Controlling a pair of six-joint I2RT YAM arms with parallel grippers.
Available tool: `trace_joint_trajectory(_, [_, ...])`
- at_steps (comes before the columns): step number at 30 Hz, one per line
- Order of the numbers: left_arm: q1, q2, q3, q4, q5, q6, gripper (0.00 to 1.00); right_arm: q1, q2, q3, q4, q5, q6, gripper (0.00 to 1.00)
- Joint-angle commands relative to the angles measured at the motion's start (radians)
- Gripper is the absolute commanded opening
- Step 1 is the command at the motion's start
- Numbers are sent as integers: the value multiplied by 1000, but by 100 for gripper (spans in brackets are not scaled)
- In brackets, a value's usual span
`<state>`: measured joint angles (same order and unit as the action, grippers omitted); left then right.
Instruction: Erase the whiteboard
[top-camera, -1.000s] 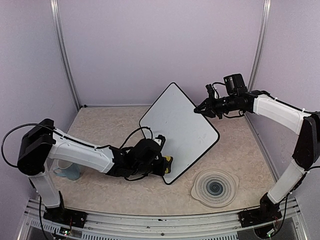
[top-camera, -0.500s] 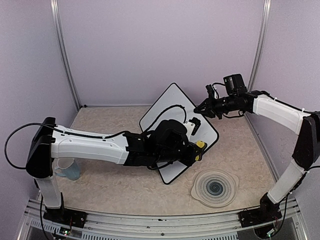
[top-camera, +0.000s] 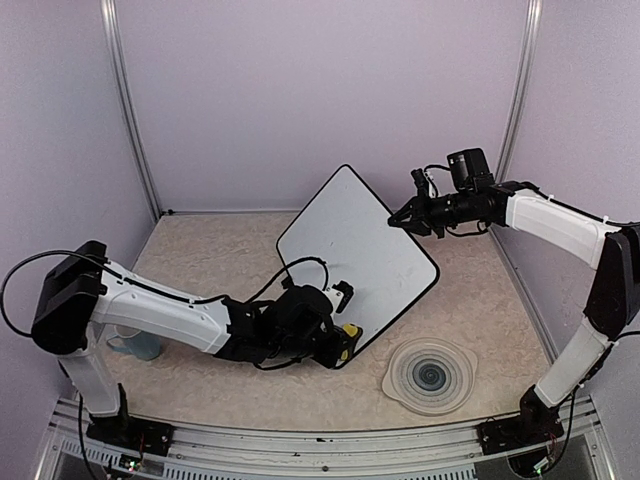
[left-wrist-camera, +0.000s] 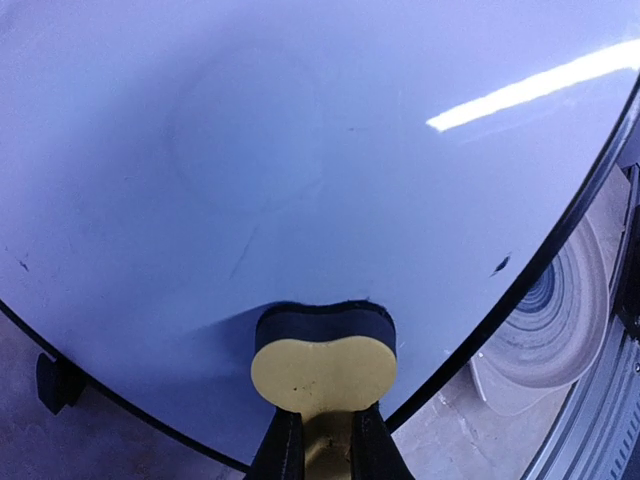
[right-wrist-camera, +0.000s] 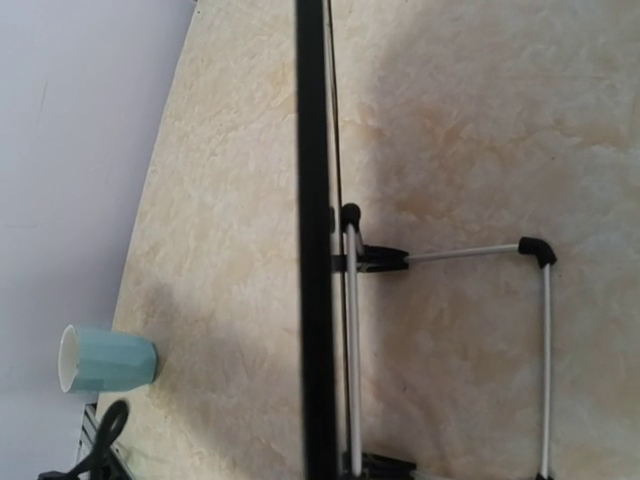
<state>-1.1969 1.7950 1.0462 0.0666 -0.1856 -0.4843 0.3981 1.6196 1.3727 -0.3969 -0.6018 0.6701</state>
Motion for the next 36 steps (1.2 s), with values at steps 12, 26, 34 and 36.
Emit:
trace_joint_trajectory(12, [-12,103,296,-105,81,152,0,35,52,-24,-64,-26,58,0])
trace_joint_trajectory(26, [-45,145,223,-129,35,166,0,32,63,-12,-84,-27,48,0])
trace_joint_trajectory(34, [-41,91,18,-75,35,67,0,27,65,-14,-88,-30,39,0])
trace_joint_trajectory(36, [-23,74,-14,-35,32,31,0,27,66,-14,-87,-30,38,0])
